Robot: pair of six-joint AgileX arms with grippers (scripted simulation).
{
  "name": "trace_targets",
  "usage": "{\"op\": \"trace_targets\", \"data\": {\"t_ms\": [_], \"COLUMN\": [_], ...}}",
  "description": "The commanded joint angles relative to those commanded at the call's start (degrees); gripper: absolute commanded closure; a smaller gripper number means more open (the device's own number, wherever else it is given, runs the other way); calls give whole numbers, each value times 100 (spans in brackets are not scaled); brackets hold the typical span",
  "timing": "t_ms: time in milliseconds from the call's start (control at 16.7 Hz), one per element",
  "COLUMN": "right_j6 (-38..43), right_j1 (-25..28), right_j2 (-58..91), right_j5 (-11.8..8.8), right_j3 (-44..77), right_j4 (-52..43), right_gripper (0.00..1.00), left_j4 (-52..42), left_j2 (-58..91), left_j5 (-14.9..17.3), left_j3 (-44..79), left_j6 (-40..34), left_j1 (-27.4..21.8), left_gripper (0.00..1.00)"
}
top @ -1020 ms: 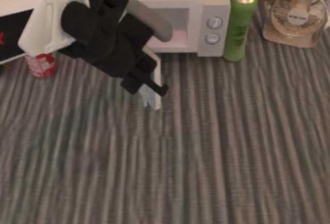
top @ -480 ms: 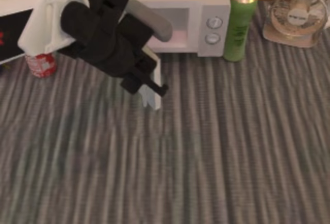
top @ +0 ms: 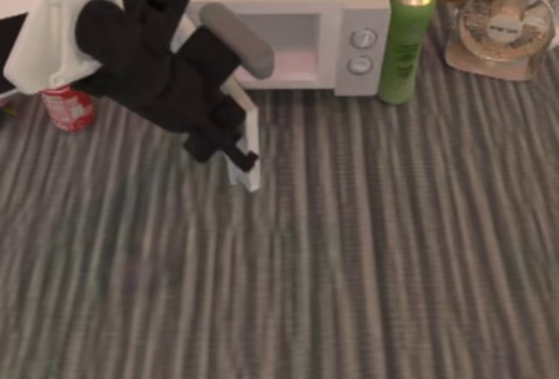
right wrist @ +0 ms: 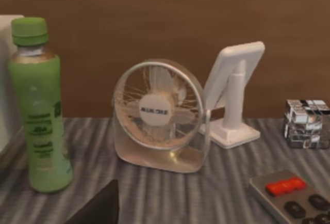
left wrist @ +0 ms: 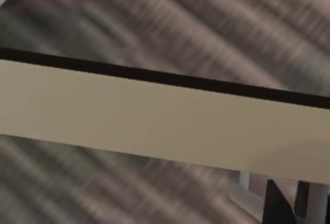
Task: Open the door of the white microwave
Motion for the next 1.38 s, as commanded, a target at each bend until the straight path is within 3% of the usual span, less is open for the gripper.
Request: {"op": "trace_targets", "data": {"t_ms": [1380], "right_j6": [0], "right_j1": [0], "right_j2": [0], "right_j5": [0], "right_j3": [0], "right_j4": [0], "right_gripper": [0], "left_j4": [-53], "left_j2": [-40], "left_j5": [108], "left_j3": [-63], "left_j6": [214], "left_j1": [91], "left_gripper": [100]}}
